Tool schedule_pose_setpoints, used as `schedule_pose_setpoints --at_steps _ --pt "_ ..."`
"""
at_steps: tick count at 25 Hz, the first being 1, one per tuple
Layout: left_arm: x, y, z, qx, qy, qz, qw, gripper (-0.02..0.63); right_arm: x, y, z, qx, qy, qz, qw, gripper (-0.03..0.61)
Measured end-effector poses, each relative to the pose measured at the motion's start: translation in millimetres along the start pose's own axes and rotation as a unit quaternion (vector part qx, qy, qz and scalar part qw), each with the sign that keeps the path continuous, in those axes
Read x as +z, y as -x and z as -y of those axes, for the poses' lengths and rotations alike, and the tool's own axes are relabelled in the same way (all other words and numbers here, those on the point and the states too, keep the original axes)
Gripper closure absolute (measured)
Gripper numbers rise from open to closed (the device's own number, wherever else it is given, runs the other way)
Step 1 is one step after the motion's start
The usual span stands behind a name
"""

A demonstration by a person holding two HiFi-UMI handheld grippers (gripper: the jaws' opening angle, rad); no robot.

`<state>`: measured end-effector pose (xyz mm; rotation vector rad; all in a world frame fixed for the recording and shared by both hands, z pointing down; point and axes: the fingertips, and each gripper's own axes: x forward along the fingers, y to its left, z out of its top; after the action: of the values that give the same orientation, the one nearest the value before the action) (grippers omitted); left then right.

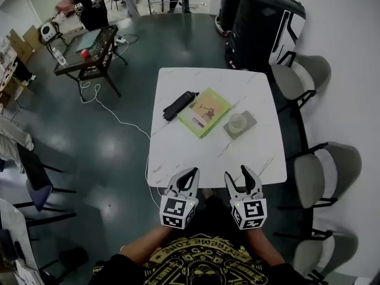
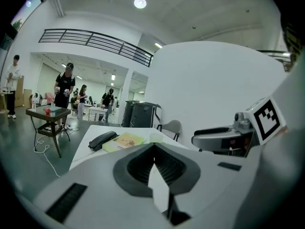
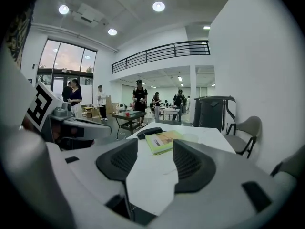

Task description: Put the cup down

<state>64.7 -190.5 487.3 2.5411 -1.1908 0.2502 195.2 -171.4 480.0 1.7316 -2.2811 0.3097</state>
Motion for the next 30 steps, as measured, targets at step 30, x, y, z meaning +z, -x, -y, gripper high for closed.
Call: schedule_pose_setpoints --at_steps 30 --pt "-7.0 -0.4 183.8 -0.022 -0.023 0.004 0.9995 0.606 1.4 161.8 98.9 0.004 0.027 0.031 0.999 0.572"
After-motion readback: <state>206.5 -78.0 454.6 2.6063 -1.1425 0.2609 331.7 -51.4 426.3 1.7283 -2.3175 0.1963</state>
